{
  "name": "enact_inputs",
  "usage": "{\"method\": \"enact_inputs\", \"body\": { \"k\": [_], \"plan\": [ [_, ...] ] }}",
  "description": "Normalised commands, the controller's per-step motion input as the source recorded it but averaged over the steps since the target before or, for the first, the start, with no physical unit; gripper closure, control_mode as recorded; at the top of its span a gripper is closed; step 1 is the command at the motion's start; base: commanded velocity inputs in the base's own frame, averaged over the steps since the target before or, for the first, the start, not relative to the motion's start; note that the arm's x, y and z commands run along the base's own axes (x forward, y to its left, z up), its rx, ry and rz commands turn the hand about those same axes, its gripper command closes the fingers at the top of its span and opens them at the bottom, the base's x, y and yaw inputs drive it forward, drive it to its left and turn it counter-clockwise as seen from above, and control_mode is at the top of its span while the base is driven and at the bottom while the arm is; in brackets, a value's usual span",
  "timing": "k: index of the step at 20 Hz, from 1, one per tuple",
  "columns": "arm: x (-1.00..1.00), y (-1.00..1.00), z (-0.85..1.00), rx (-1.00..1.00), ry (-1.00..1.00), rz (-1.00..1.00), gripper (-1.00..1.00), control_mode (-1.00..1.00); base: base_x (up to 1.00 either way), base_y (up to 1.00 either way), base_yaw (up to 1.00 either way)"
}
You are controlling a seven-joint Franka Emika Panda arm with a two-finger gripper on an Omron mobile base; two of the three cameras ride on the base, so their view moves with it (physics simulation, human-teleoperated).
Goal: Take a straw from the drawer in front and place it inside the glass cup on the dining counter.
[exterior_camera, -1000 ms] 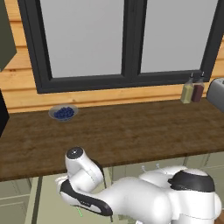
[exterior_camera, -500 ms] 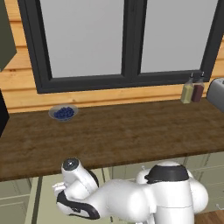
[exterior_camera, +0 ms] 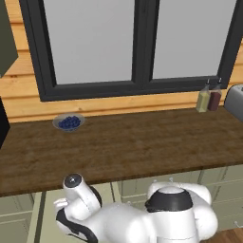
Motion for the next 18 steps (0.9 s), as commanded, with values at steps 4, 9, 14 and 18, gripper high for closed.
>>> {"method": "enact_inputs", "body": {
  "k": [4,9,14,18],
  "plan": [
    [0.27,0.00,-0.22,0.00,0.01,0.00,-1.00,-1.00,0.00,0.00,0.00],
    [0.03,0.01,-0.35,-0.01,0.00,0.00,-1.00,-1.00,0.00,0.00,0.00],
    [0.00,0.03,-0.29,0.00,0.00,0.00,-1.00,-1.00,0.00,0.00,0.00],
    [0.01,0.03,-0.24,0.00,0.00,0.00,-1.00,-1.00,0.00,0.00,0.00]
  ]
}}
